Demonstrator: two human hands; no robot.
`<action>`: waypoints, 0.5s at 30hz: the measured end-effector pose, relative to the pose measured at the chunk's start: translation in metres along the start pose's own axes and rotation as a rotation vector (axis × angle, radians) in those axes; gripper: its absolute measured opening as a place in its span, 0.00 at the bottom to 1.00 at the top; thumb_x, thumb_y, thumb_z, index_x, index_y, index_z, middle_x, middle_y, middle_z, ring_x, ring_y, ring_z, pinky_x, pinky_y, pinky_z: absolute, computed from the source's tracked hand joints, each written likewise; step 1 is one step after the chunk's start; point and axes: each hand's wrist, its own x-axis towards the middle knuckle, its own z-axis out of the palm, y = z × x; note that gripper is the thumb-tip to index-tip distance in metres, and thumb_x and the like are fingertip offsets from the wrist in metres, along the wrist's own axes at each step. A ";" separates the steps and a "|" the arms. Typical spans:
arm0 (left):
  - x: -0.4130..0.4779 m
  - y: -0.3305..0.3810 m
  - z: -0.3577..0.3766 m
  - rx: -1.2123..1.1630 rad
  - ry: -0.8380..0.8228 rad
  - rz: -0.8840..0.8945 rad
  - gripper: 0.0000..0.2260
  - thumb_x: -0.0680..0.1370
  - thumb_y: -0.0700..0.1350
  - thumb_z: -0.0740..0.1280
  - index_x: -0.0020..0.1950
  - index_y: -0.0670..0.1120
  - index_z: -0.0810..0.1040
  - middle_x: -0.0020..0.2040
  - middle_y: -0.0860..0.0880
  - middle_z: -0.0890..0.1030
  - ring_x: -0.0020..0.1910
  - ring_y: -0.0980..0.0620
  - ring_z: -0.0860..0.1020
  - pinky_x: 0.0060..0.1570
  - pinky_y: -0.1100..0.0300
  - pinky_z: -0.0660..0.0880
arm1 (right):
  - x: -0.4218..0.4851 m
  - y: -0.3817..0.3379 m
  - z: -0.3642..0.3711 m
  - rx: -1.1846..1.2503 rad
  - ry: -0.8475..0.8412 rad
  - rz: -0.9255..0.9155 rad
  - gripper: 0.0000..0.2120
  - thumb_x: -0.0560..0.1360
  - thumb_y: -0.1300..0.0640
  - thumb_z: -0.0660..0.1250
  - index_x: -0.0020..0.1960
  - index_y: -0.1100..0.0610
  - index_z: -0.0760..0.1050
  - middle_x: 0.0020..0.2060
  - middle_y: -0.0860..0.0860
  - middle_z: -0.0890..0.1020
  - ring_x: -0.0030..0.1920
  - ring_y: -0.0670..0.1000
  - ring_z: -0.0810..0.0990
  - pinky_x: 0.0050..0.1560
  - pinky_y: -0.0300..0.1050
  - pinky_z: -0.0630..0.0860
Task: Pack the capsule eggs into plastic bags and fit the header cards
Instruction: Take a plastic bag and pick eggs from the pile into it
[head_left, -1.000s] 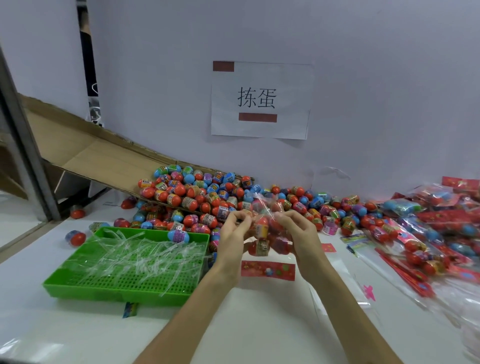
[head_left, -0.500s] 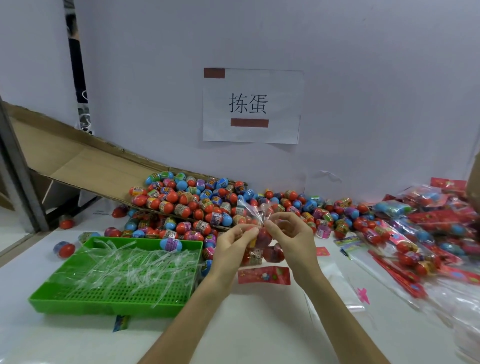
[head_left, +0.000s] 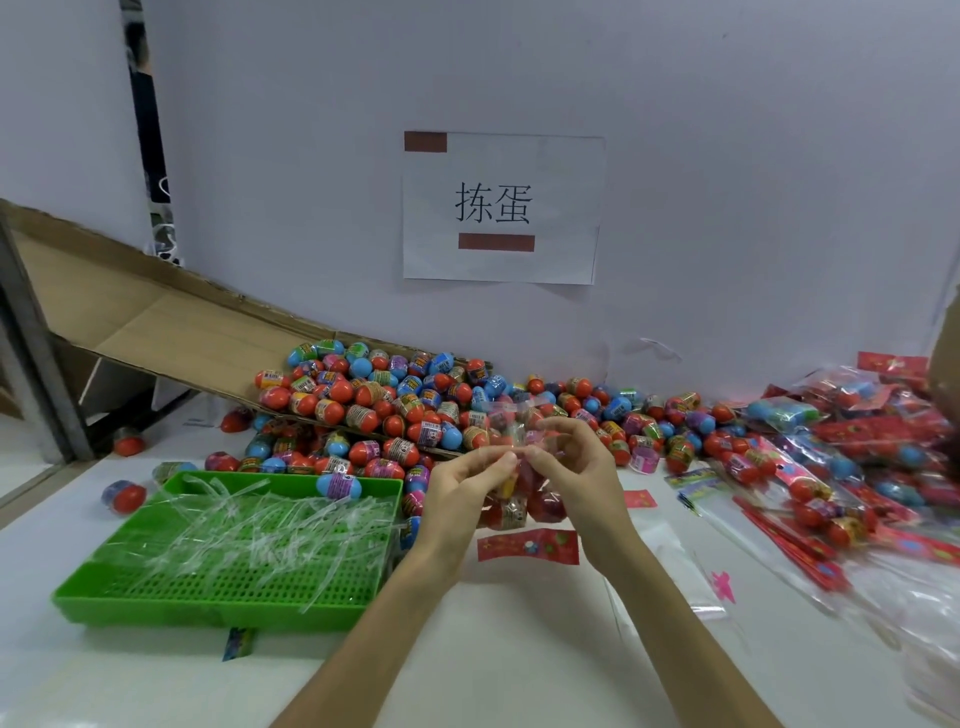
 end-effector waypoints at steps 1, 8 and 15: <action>0.000 0.000 0.000 0.008 0.005 -0.006 0.07 0.81 0.47 0.71 0.52 0.54 0.89 0.47 0.46 0.88 0.51 0.45 0.86 0.52 0.51 0.82 | 0.000 0.000 0.000 0.005 0.004 -0.003 0.12 0.76 0.54 0.75 0.57 0.44 0.78 0.48 0.53 0.82 0.50 0.54 0.83 0.49 0.51 0.85; 0.002 0.002 -0.001 -0.081 0.129 -0.004 0.07 0.80 0.46 0.71 0.50 0.55 0.89 0.49 0.48 0.89 0.52 0.47 0.86 0.53 0.53 0.81 | 0.000 -0.005 0.001 0.186 0.028 0.130 0.09 0.78 0.53 0.72 0.57 0.53 0.80 0.48 0.51 0.87 0.51 0.53 0.86 0.52 0.49 0.84; 0.002 0.002 0.000 -0.057 0.128 0.043 0.11 0.84 0.50 0.66 0.55 0.51 0.88 0.52 0.47 0.88 0.54 0.47 0.86 0.59 0.47 0.81 | 0.000 -0.007 -0.003 0.238 0.018 0.182 0.06 0.78 0.57 0.72 0.52 0.59 0.83 0.43 0.54 0.86 0.44 0.50 0.85 0.44 0.43 0.82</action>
